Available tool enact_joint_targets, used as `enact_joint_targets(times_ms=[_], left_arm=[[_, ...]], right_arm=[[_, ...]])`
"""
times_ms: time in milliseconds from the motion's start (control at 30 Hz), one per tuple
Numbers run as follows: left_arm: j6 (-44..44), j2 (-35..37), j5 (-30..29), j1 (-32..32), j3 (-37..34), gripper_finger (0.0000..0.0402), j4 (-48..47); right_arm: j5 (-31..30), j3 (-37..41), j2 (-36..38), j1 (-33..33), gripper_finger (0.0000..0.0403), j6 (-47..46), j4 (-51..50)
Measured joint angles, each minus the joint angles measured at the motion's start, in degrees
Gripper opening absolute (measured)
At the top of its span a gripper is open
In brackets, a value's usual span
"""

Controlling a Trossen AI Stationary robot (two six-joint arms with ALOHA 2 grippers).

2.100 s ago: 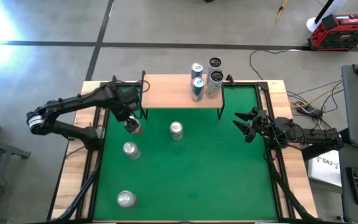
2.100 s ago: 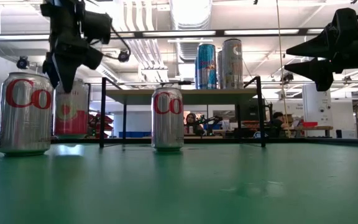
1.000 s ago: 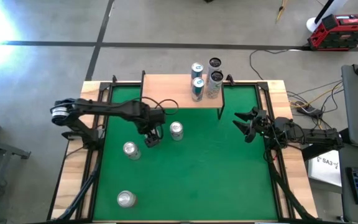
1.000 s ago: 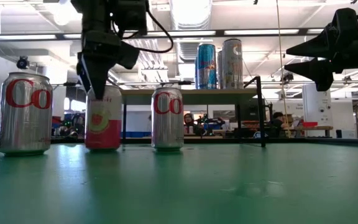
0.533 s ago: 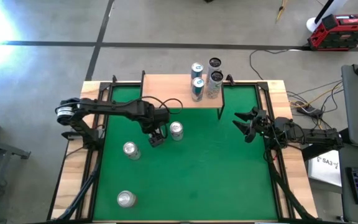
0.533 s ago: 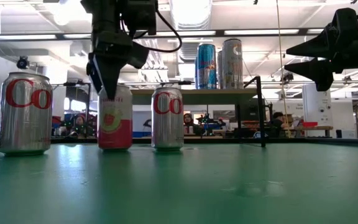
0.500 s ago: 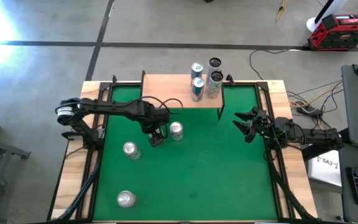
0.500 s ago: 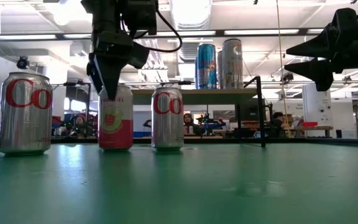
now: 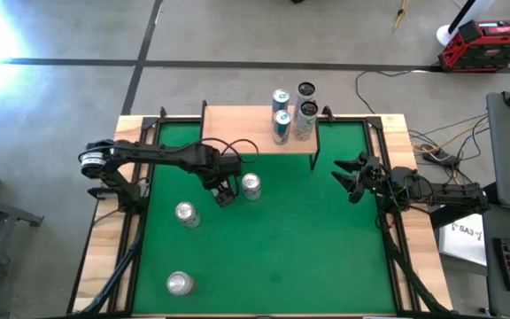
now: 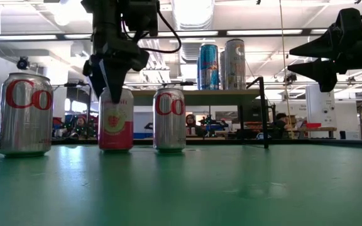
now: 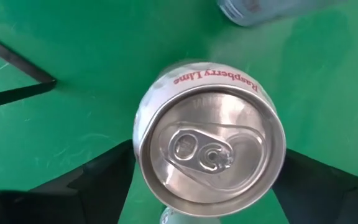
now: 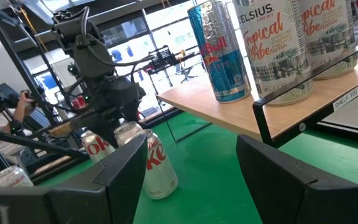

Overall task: Place canned beverage on shelf
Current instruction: Put the top pink-white soda can on the shelf

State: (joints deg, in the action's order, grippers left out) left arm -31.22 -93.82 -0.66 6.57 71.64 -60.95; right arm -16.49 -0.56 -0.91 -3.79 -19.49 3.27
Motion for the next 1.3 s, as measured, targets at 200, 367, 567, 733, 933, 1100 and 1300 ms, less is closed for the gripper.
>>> enact_joint_targets(times_ms=[200, 367, 567, 733, 933, 1100, 1300], left_arm=[[-3.77, 0.0, -0.72, -0.01, -0.02, 0.0381, 0.02], [-12.8, 0.0, -2.01, -0.95, -0.02, 0.0392, 0.23], [-26.87, 0.0, -13.12, -5.89, 0.35, 0.0396, 0.57], [-46.9, 0.0, -27.93, -11.37, 0.38, 0.0399, 0.55], [-64.15, -1.9, -31.65, -14.76, 0.52, 0.04, -0.6], [-74.11, -7.58, -31.78, -14.8, 3.66, 0.04, -3.93], [-84.96, -18.32, -31.8, -14.8, 12.52, 0.04, -14.71]], right_arm=[[0.0, 0.0, 0.0, -0.01, 0.0238, 0.0, 0.0], [0.0, 0.0, 0.0, 0.01, 0.0238, 0.0, 0.0], [0.0, 0.0, 0.0, 0.01, 0.0238, 0.0, 0.0], [0.0, 0.0, 0.0, 0.0, 0.0238, 0.0, 0.0], [0.02, 0.0, 0.0, 0.01, 0.0238, 0.0, -0.01], [0.0, -0.01, 0.01, 0.0, 0.0238, 0.0, 0.0], [0.0, 0.0, 0.0, 0.0, 0.0238, 0.0, 0.0]])
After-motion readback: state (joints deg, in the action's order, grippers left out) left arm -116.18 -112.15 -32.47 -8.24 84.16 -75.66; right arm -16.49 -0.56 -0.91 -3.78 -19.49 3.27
